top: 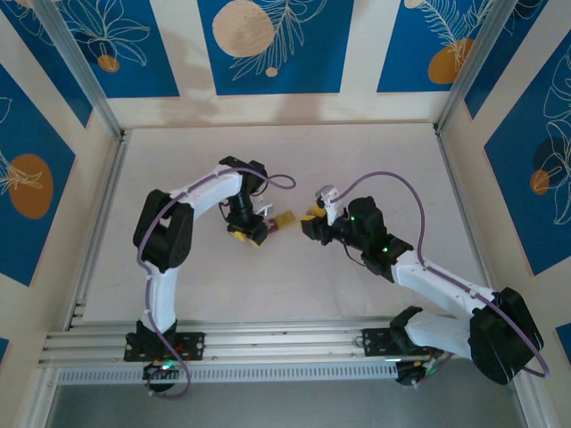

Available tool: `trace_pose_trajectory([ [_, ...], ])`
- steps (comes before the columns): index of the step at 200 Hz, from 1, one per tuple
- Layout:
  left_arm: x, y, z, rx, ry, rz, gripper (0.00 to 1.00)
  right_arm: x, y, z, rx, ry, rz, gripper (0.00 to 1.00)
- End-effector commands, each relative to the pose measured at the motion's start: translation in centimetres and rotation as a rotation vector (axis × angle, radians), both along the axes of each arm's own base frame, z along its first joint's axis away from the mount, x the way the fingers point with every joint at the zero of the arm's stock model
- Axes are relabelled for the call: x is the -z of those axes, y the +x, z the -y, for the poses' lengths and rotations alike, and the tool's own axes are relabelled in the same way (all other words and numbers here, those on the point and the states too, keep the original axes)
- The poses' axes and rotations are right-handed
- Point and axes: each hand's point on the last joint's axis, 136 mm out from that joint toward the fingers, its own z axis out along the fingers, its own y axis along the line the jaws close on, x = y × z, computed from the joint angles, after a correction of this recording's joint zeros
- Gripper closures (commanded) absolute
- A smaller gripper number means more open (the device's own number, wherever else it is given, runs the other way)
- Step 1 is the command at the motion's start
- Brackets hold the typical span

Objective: Sort the pills into containers

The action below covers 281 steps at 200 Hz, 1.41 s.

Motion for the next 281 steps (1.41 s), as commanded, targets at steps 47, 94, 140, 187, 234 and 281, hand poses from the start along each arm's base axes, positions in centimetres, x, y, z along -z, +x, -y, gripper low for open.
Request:
trace_pose_trajectory([
  [47,-0.7,-0.3,-0.6,0.01,0.059,-0.01,1.0,-1.2,-0.2,-0.2,-0.01,0.027,0.013,1.0],
  [94,-1.6,-0.2,-0.8,0.023,0.064,-0.005,1.0,-1.3,-0.2,-0.2,-0.011,0.028,0.014,1.0],
  [140,-0.9,-0.4,-0.8,0.021,0.068,-0.019,1.0,-1.2,-0.2,-0.3,-0.013,0.028,0.013,1.0],
  [187,-0.2,-0.5,-1.0,0.047,0.106,-0.026,1.0,-1.2,-0.2,-0.2,-0.01,0.026,0.013,1.0],
  [234,0.3,-0.5,-1.0,0.083,0.154,-0.033,1.0,-1.1,-0.2,-0.3,-0.013,0.025,0.013,1.0],
  [281,0.2,-0.2,-0.7,0.099,0.166,-0.016,1.0,-1.3,-0.2,-0.3,-0.014,0.027,0.016,1.0],
])
